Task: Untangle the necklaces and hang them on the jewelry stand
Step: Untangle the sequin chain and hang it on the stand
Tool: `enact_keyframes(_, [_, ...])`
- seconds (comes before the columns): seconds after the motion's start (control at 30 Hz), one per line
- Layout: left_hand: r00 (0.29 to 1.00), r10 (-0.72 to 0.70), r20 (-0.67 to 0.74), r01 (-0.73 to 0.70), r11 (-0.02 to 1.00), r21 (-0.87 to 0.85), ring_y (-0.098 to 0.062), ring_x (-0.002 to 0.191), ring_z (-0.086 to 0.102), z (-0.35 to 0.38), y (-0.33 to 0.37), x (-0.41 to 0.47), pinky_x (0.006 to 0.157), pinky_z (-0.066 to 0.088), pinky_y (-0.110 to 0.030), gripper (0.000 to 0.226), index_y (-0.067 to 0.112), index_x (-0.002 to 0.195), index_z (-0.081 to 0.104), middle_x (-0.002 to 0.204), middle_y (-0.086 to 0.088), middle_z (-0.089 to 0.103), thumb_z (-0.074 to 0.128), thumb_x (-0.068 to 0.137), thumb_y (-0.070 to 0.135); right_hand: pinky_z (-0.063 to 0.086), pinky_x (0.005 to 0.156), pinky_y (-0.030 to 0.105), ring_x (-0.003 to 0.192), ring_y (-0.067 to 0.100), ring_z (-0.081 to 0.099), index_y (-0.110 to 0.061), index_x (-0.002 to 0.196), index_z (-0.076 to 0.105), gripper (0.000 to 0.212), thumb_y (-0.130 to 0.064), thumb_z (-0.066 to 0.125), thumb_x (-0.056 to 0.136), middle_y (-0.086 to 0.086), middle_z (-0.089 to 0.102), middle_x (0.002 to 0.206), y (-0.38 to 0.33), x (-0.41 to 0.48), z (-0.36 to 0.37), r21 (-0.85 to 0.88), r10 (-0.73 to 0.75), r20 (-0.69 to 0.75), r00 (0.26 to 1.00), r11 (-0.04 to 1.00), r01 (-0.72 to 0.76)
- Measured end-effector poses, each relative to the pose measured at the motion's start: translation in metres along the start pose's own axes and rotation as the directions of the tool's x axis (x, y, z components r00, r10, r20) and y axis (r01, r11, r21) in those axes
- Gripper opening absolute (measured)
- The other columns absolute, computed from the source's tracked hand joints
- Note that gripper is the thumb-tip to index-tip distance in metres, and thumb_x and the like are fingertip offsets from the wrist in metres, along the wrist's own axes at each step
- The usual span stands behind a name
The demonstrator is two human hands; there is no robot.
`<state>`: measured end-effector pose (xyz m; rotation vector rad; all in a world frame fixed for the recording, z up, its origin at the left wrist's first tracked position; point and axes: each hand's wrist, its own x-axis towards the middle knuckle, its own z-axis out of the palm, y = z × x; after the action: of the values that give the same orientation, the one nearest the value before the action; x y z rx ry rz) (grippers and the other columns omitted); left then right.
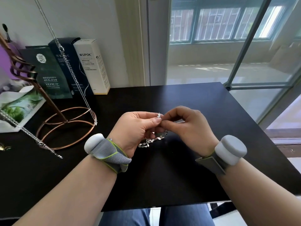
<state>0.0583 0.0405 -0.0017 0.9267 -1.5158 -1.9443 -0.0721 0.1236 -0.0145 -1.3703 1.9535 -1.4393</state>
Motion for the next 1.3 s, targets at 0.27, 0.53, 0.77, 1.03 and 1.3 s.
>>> enact_keyframes(0.27, [0.999,0.043,-0.011,-0.041,0.988,0.149,-0.011,0.057,0.058,-0.004,-0.003,0.002,0.045,0.037,-0.018,0.007,0.004,0.087,0.069,0.072,-0.008,0.07,0.065,0.083,0.008,0.049,0.065,0.035,0.071,0.025,0.059,-0.013,0.07,0.071,0.007,-0.007,0.071,0.074,0.009,0.068,0.073,0.003,0.006,-0.004,0.441,0.199,0.17,0.965,0.86,-0.255])
enact_keyframes(0.53, [0.998,0.012,0.063,-0.028,0.967,0.254,-0.01,0.053,0.047,-0.007,0.0,-0.001,0.043,0.029,-0.02,0.018,-0.005,0.094,0.066,0.076,-0.01,0.067,0.065,0.084,0.01,0.052,0.067,0.031,0.065,0.019,0.062,-0.01,0.076,0.064,0.015,-0.001,0.059,0.087,0.008,0.067,0.069,0.003,0.01,-0.004,0.532,0.18,0.245,0.953,0.796,-0.287])
enact_keyframes(0.77, [0.992,-0.035,0.124,-0.001,0.962,0.274,-0.01,0.046,0.033,-0.01,0.006,-0.004,0.043,0.018,-0.02,0.006,0.007,0.079,0.062,0.072,-0.01,0.063,0.06,0.082,0.003,0.05,0.073,0.041,0.057,0.022,0.056,-0.007,0.082,0.059,0.012,-0.001,0.052,0.09,0.008,0.057,0.062,0.001,0.014,-0.003,0.671,0.17,0.258,0.951,0.677,-0.303])
enact_keyframes(1.03, [0.999,0.01,0.037,-0.018,0.978,0.207,-0.012,0.045,0.032,-0.013,0.003,-0.001,0.046,0.015,-0.023,0.011,0.009,0.073,0.062,0.066,-0.009,0.064,0.059,0.081,0.001,0.054,0.069,0.043,0.062,0.024,0.062,-0.009,0.084,0.052,0.013,-0.007,0.045,0.095,0.009,0.06,0.068,-0.002,0.013,-0.001,0.758,0.171,0.318,0.932,0.545,-0.359])
enact_keyframes(1.3, [0.998,0.005,0.068,-0.029,0.931,0.364,-0.012,0.047,0.03,-0.015,0.0,-0.002,0.04,0.021,-0.019,0.011,0.008,0.073,0.069,0.068,-0.009,0.064,0.062,0.081,0.005,0.051,0.059,0.038,0.051,0.024,0.052,-0.009,0.086,0.051,0.01,-0.009,0.047,0.095,0.008,0.054,0.058,-0.004,0.015,0.0,0.731,0.169,0.279,0.945,0.601,-0.323])
